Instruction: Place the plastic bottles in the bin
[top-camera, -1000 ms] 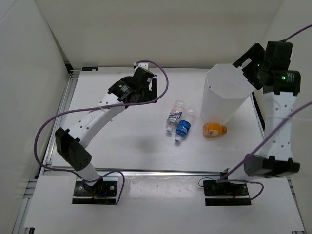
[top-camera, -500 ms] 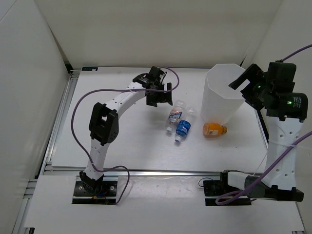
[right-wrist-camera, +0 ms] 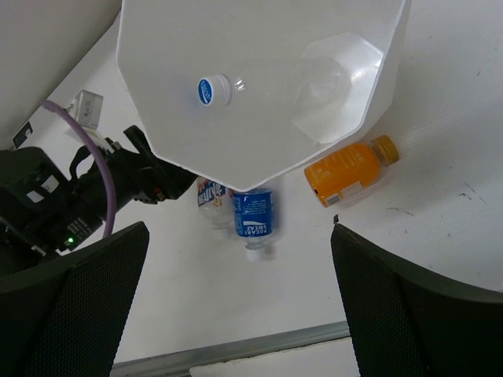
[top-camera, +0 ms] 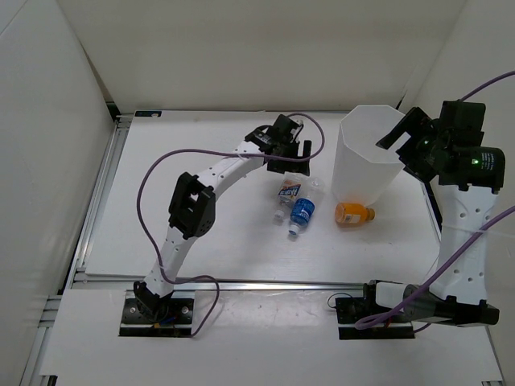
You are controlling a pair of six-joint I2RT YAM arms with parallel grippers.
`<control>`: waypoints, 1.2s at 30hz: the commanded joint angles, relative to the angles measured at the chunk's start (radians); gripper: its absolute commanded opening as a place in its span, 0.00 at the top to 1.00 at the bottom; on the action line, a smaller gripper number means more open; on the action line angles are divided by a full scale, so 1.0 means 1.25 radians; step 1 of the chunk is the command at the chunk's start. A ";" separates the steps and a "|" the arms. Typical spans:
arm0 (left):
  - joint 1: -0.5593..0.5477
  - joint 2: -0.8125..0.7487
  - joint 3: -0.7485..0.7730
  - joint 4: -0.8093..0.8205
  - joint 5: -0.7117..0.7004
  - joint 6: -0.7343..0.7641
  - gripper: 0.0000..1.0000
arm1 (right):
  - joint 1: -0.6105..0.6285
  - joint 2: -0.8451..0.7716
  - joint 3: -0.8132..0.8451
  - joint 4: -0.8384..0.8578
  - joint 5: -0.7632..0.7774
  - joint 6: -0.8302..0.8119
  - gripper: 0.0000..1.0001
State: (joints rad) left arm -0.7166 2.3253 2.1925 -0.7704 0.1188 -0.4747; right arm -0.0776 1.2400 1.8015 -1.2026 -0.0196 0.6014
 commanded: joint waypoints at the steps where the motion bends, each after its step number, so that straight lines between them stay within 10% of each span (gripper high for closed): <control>1: 0.012 0.001 -0.014 0.005 -0.030 0.026 0.01 | -0.003 0.002 0.004 0.010 -0.010 -0.023 0.00; 16: 0.012 0.049 -0.068 0.013 0.069 0.028 0.04 | -0.003 0.018 0.018 0.010 -0.003 -0.031 0.00; 20: 0.030 0.049 -0.116 0.028 0.111 0.010 0.21 | -0.003 0.018 0.002 0.010 0.005 -0.031 0.00; 25: 0.072 0.008 -0.111 0.014 0.062 -0.004 0.68 | -0.003 0.011 0.002 0.010 0.013 -0.031 0.00; 36: 0.192 -0.108 0.237 0.165 0.061 -0.176 0.72 | -0.019 -0.005 0.073 -0.014 0.053 0.021 0.00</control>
State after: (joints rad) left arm -0.4610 2.3619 2.3356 -0.7193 0.1600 -0.6312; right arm -0.0834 1.2564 1.8221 -1.2182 0.0181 0.6086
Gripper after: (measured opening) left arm 0.593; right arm 0.998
